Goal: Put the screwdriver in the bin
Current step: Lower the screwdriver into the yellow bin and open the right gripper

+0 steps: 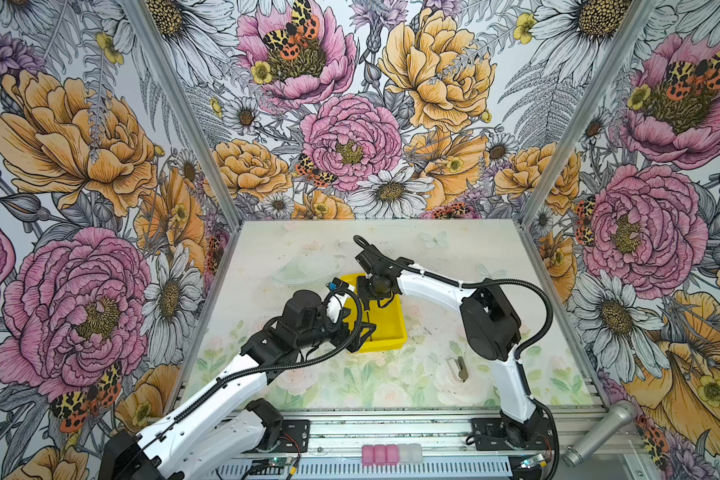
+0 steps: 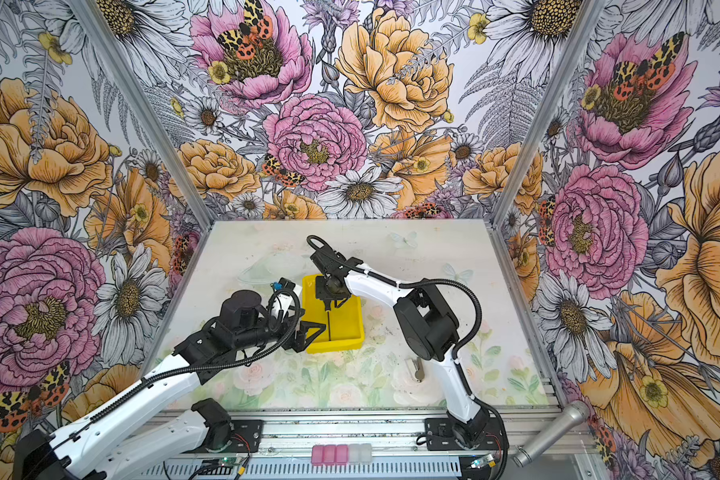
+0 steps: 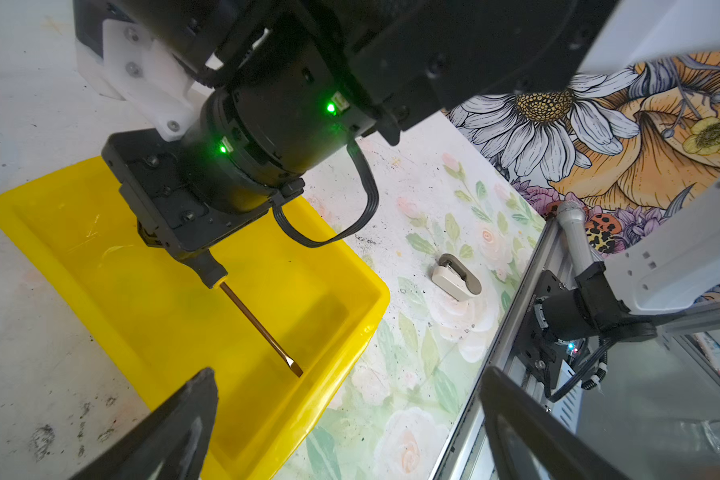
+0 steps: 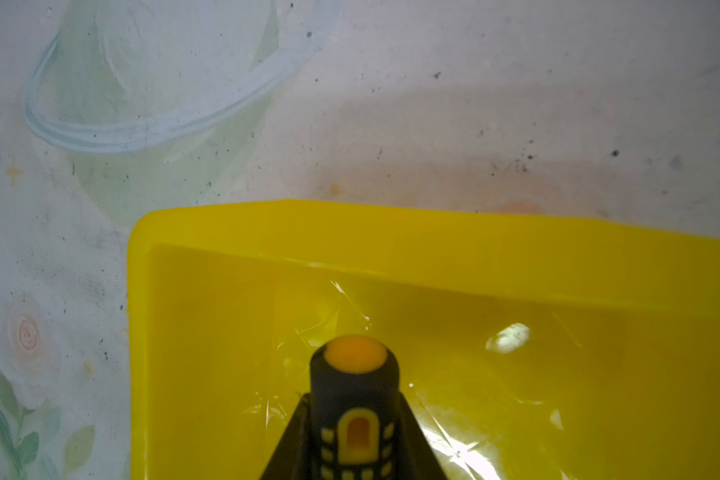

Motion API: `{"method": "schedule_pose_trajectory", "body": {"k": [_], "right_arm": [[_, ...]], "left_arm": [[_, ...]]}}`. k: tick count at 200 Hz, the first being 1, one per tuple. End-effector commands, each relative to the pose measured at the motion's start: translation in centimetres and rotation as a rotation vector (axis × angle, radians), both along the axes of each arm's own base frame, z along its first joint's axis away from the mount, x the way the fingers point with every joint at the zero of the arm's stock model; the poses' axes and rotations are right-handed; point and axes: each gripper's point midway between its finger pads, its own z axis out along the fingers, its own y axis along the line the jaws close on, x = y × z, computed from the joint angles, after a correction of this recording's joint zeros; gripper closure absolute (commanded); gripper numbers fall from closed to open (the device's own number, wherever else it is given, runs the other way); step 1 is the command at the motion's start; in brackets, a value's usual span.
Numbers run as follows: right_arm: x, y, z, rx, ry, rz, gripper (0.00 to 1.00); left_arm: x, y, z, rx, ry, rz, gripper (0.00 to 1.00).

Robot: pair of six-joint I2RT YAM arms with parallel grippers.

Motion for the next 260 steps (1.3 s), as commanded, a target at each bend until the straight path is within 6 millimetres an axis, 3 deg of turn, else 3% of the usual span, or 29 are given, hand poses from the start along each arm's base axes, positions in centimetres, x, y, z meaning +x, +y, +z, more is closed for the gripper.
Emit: {"method": "schedule_pose_trajectory", "body": {"k": [1, 149, 260], "right_arm": [[0.3, 0.4, -1.1, -0.004, -0.007, -0.016, 1.00], [0.3, 0.1, -2.0, -0.022, 0.005, -0.032, 1.00], [0.7, -0.2, -3.0, -0.048, 0.001, -0.036, 0.86]], "left_arm": [[0.2, 0.1, -0.1, 0.009, -0.014, 0.015, 0.01], [0.3, 0.1, -0.2, 0.017, -0.015, 0.016, 0.01], [0.4, 0.3, -0.2, 0.022, -0.018, 0.028, 0.02]]}}
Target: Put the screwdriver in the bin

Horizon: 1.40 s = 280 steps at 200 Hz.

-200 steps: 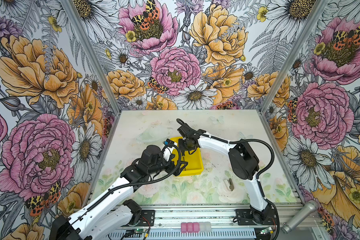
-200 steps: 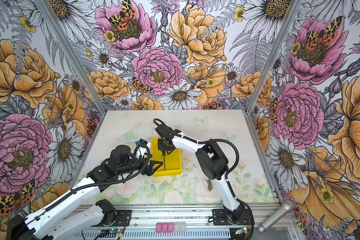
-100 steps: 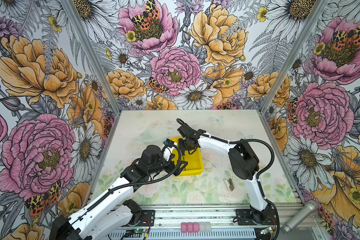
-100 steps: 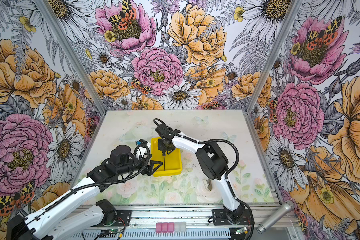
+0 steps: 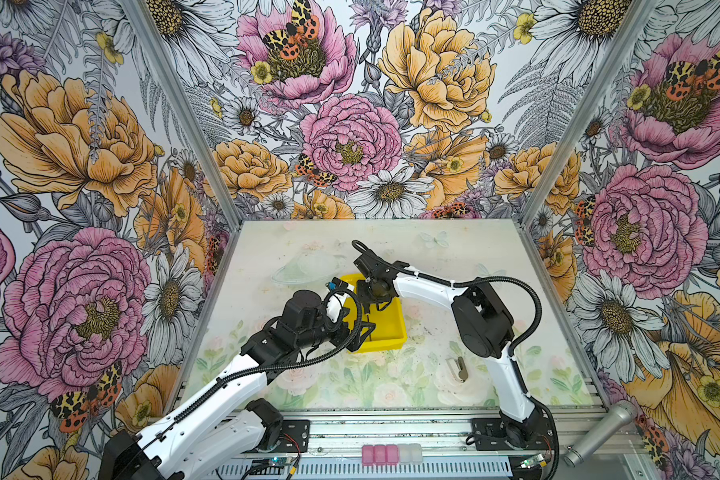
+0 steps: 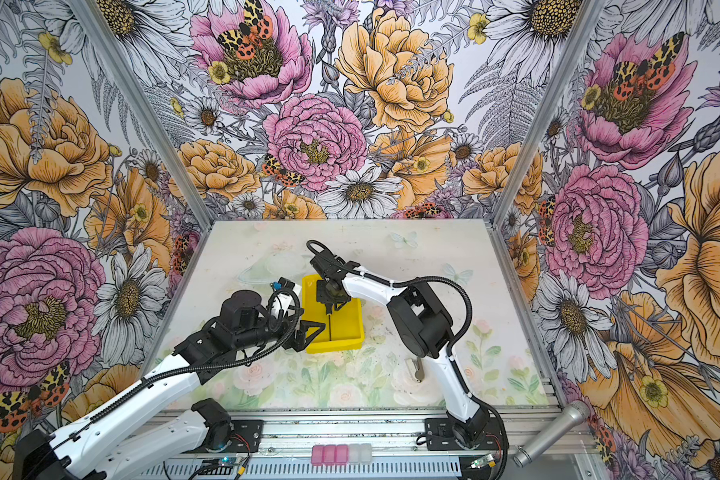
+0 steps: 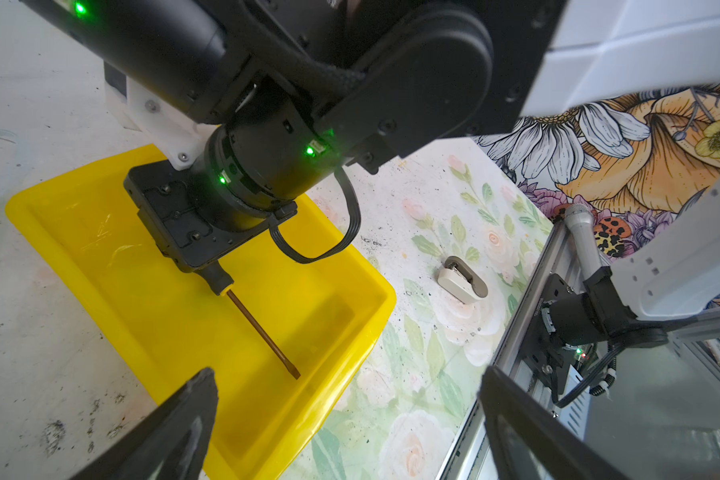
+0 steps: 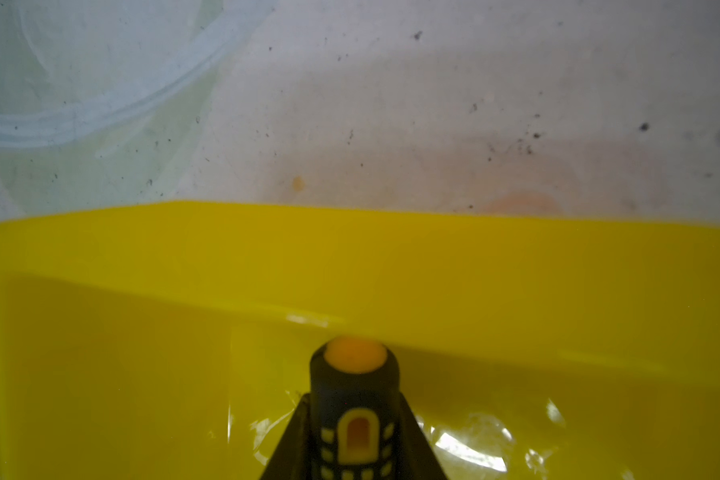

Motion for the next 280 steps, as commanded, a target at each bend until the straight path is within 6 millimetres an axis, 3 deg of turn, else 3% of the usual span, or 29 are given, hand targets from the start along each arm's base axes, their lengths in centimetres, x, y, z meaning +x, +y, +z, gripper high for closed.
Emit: {"method": "schedule_pose_trajectory", "body": {"k": [1, 113, 158, 174, 183, 188, 191, 211, 225, 250, 280], "right_arm": [[0.4, 0.1, -0.3, -0.011, -0.018, -0.011, 0.86], [0.3, -0.6, 3.2, 0.003, -0.087, -0.001, 0.53], [0.4, -1.4, 7.4, 0.001, -0.189, 0.036, 0.40], [0.5, -2.1, 9.4, -0.006, -0.239, 0.043, 0.28], [0.6, -2.6, 10.8, -0.009, -0.274, 0.049, 0.17], [0.6, -2.9, 11.6, -0.012, -0.293, 0.048, 0.03], [0.6, -3.1, 12.1, -0.012, -0.306, 0.047, 0.01], [0.6, -5.6, 15.3, -0.060, -0.408, 0.022, 0.00], [0.6, -8.5, 16.9, -0.114, -0.468, -0.026, 0.00], [1.0, -16.2, 19.2, -0.166, -0.541, -0.203, 0.01], [0.4, -27.3, 18.3, -0.204, -0.579, -0.434, 0.00]], "left_arm": [[0.2, 0.1, -0.1, 0.014, -0.012, 0.012, 0.01], [0.6, 0.6, 0.4, -0.001, -0.021, 0.029, 0.01], [1.5, 1.7, 0.9, -0.010, -0.029, 0.086, 0.01], [2.0, 2.2, 1.1, -0.013, -0.030, 0.113, 0.01], [2.4, 2.6, 1.2, -0.010, -0.032, 0.134, 0.01], [2.8, 2.9, 1.2, -0.004, -0.033, 0.155, 0.01], [3.0, 3.2, 1.2, 0.002, -0.034, 0.171, 0.01], [5.0, 5.3, 0.7, 0.061, -0.032, 0.295, 0.01], [6.9, 8.2, -0.2, 0.128, -0.018, 0.450, 0.01], [9.6, 13.5, -1.6, 0.165, 0.041, 0.699, 0.01], [11.3, 19.8, -2.7, 0.181, 0.042, 0.950, 0.01]]}}
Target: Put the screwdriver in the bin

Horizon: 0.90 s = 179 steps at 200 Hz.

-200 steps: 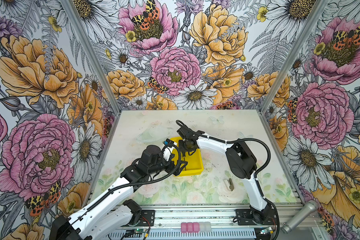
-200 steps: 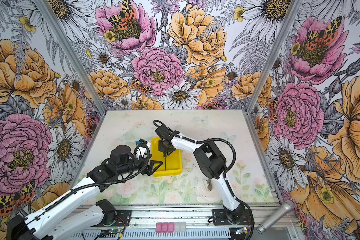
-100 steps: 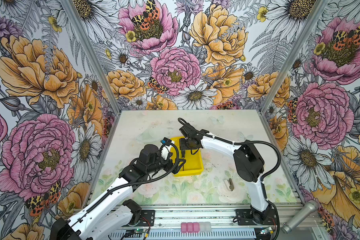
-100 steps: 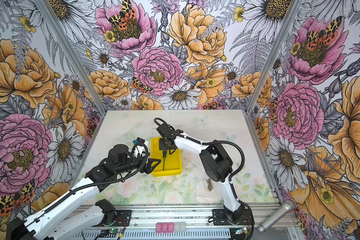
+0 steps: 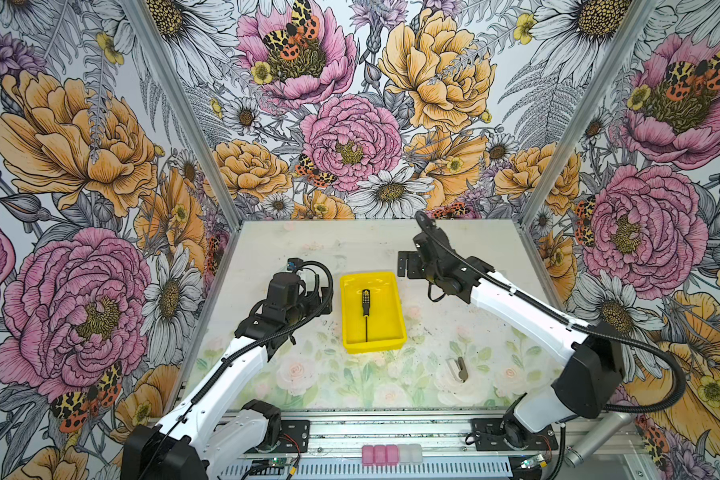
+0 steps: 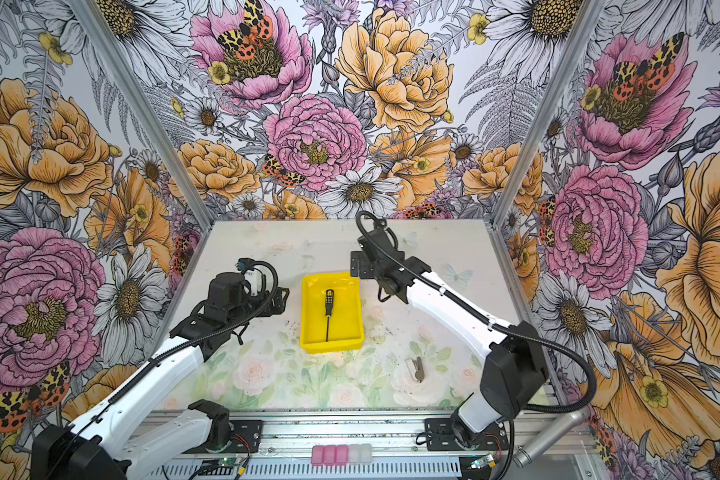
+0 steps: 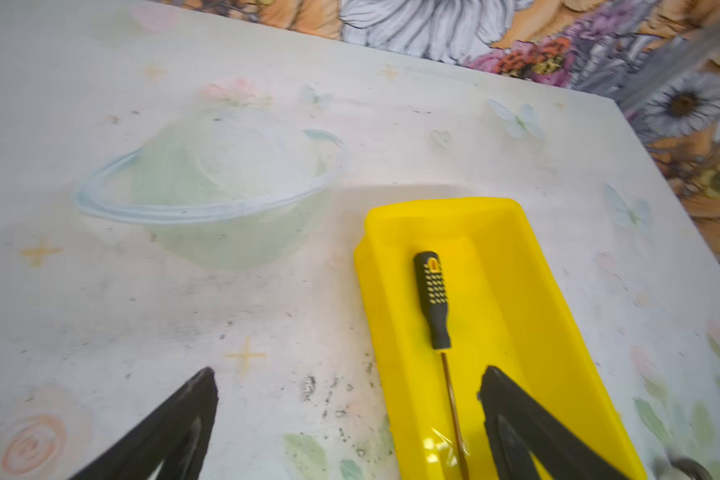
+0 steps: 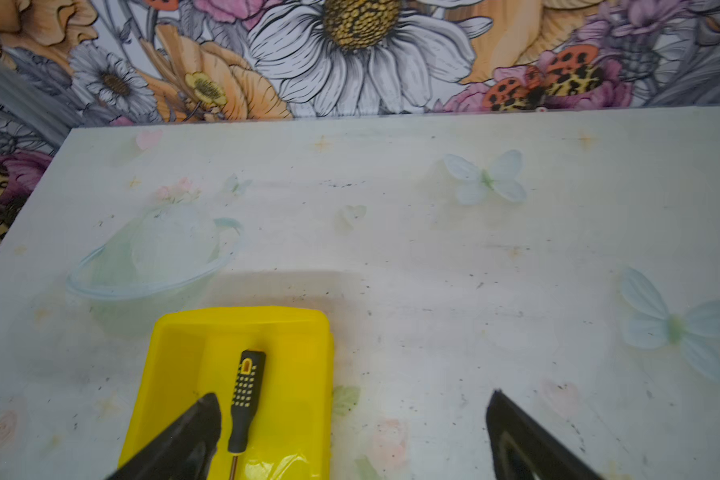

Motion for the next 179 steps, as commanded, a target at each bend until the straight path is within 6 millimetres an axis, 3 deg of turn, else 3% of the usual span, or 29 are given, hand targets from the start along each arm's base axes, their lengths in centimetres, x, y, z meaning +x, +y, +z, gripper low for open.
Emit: {"method": "schedule_pose_trajectory", "body": {"k": [1, 18, 36, 62, 81, 103, 128, 142, 179], "right_arm": [[-0.1, -8.7, -0.5, -0.055, -0.065, -0.211, 0.00], [-1.3, -15.2, -1.9, -0.100, -0.094, -0.389, 0.00], [-2.0, -19.8, -3.3, -0.113, -0.145, -0.493, 0.00], [-0.7, -22.1, -6.0, -0.036, -0.238, -0.419, 0.01], [0.2, -24.3, -9.1, -0.073, -0.188, -0.441, 0.01], [1.7, -24.9, -11.1, -0.111, -0.155, -0.387, 0.01], [3.1, -24.3, -11.0, -0.083, -0.218, -0.302, 0.01], [3.1, -24.0, -11.7, -0.068, -0.216, -0.284, 0.01], [2.0, -23.5, -10.9, -0.046, -0.303, -0.250, 0.00]], "left_arm": [[1.3, 5.4, -0.1, 0.037, -0.027, 0.241, 0.01], [2.0, 8.6, -0.5, 0.098, -0.045, 0.361, 0.01], [2.6, 11.5, -1.0, 0.159, -0.062, 0.472, 0.01], [4.0, 12.9, -1.7, 0.183, -0.158, 0.485, 0.01], [5.2, 13.4, -1.6, 0.195, -0.184, 0.476, 0.01], [6.4, 13.1, -1.9, 0.245, -0.221, 0.422, 0.01], [6.9, 13.6, -2.5, 0.295, -0.238, 0.429, 0.01], [6.8, 13.8, -2.7, 0.310, -0.268, 0.439, 0.01], [7.3, 13.6, -2.8, 0.294, -0.356, 0.430, 0.01]]}}
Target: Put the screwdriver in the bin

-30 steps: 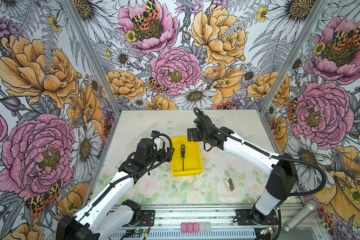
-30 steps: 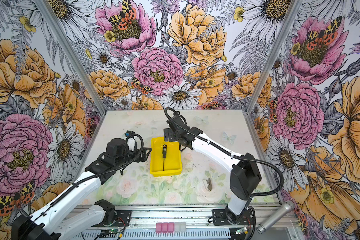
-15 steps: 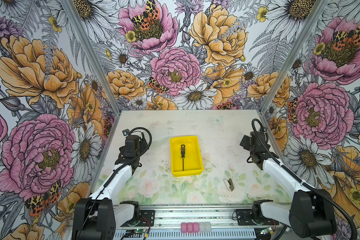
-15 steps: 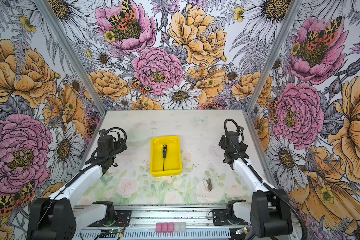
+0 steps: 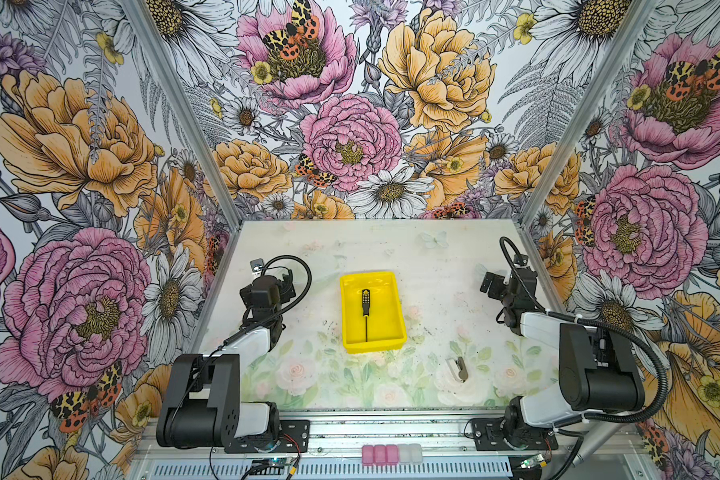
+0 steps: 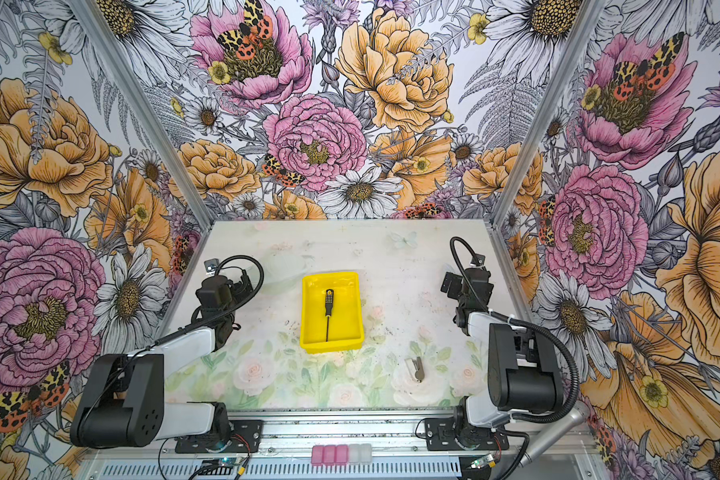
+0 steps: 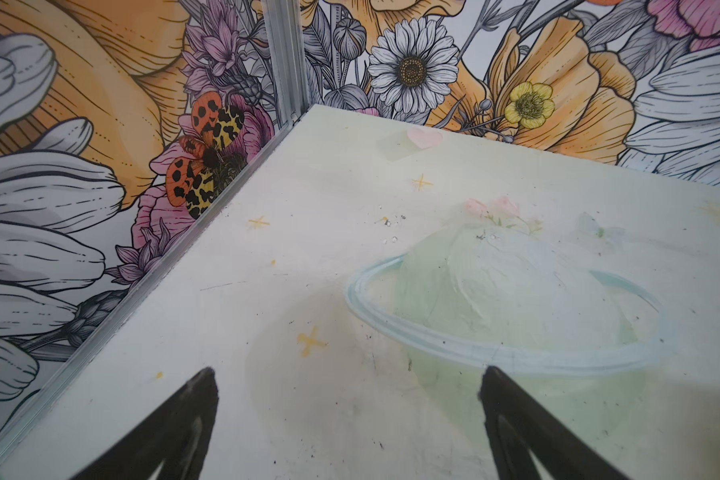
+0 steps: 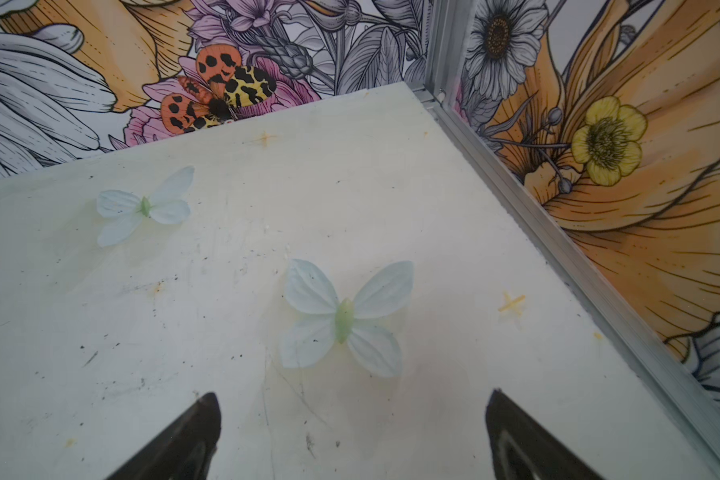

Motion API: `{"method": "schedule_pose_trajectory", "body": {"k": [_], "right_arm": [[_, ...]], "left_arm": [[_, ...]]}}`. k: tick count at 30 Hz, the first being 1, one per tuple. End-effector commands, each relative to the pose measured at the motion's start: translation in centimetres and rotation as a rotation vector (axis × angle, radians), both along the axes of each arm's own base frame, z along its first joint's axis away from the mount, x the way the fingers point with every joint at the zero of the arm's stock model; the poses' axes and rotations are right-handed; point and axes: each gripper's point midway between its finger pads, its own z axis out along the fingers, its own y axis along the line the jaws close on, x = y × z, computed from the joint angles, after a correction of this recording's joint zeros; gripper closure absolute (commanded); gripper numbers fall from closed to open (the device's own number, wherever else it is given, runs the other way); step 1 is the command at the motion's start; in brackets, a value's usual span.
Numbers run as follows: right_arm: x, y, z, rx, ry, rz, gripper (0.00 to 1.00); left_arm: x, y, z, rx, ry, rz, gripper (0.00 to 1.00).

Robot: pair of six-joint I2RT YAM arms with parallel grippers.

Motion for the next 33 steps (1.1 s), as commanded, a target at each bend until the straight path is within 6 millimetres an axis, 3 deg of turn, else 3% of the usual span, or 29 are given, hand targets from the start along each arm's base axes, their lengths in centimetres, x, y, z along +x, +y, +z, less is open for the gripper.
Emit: {"method": "schedule_pose_trajectory", "body": {"k": [1, 9, 16, 19, 33], "right_arm": [[0.4, 0.6, 2.4, -0.006, -0.125, 0.061, 0.01], [-0.6, 1.3, 3.0, -0.021, -0.196, 0.091, 0.01], [-1.2, 3.2, 2.2, -0.083, -0.257, 0.157, 0.00], [-1.1, 2.5, 1.8, -0.093, -0.243, 0.104, 0.00], [-0.6, 2.9, 1.7, -0.131, -0.215, 0.093, 0.01]], "left_arm": [[1.1, 0.4, 2.1, 0.032, -0.125, 0.001, 0.01], [1.8, -2.4, 0.3, 0.060, -0.196, -0.165, 0.01], [1.9, -2.6, 0.2, 0.045, -0.186, -0.184, 0.01], [1.9, -2.6, 0.3, 0.045, -0.194, -0.186, 0.01], [2.0, -2.7, 0.2, 0.034, -0.191, -0.204, 0.01]]}}
